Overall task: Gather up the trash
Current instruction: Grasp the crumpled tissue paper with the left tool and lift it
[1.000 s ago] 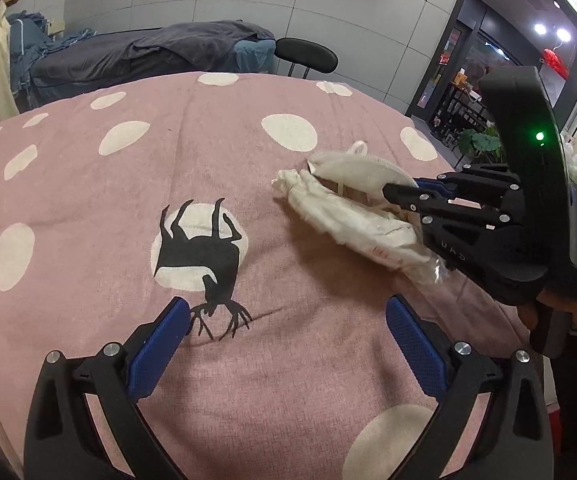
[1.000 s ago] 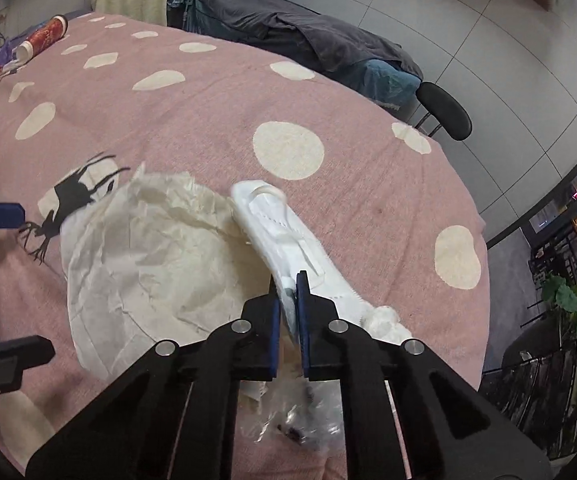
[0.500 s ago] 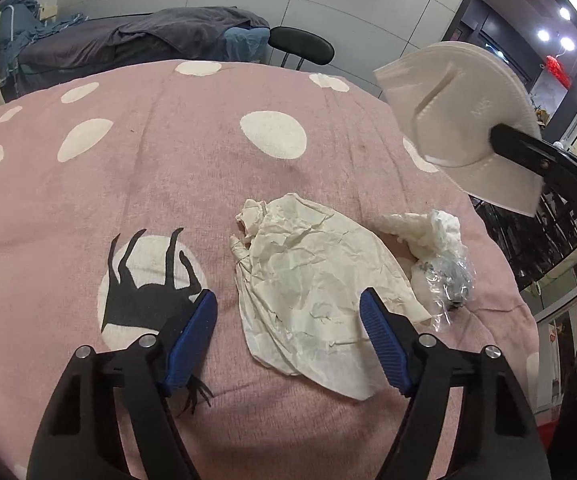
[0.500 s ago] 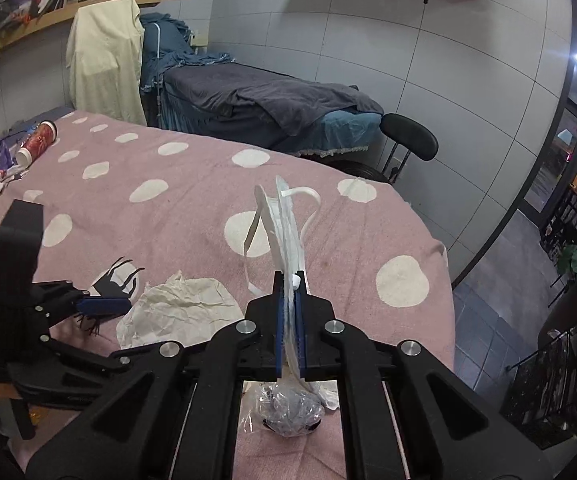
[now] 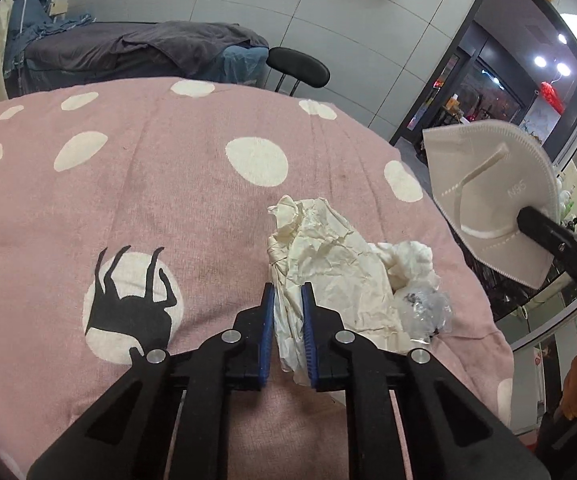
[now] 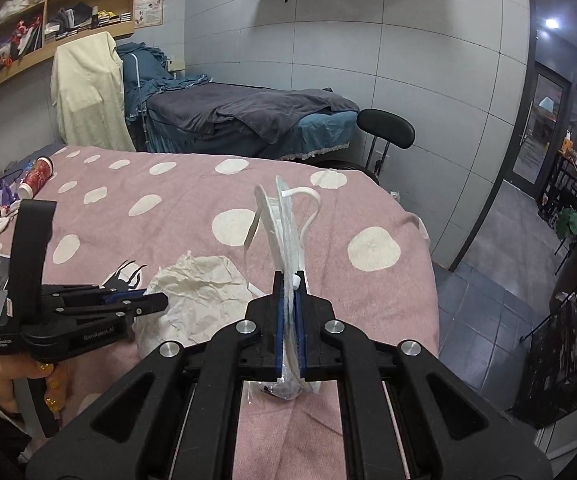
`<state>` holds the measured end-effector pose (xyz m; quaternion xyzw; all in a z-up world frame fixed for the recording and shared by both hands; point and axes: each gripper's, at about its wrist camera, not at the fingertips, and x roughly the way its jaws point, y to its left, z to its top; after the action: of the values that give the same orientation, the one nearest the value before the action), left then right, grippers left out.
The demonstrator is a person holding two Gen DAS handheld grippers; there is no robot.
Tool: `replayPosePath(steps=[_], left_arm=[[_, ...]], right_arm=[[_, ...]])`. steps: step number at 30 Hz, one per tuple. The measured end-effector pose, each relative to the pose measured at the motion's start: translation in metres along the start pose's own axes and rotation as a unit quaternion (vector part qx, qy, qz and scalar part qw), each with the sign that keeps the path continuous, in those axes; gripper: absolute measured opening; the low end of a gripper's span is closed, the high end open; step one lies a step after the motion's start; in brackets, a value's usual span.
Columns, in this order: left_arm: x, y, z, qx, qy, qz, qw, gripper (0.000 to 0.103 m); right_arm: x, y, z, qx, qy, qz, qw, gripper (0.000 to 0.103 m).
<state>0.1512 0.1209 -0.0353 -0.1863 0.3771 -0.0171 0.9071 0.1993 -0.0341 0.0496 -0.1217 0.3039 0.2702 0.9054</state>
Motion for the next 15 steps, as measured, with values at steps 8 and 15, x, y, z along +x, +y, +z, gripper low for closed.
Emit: replayPosePath(steps=[8,15], left_arm=[[-0.070,-0.037,0.010,0.031,-0.108,0.004,0.9937,0.013],[-0.100,-0.069,0.010,0.044,-0.145,-0.033,0.9879,0.013]], right_arm=[[-0.033,-0.027,-0.021,0.044,-0.021,-0.013,0.999,0.005],[-0.062,-0.063,-0.049,0.093,-0.028,-0.040,0.994,0.005]])
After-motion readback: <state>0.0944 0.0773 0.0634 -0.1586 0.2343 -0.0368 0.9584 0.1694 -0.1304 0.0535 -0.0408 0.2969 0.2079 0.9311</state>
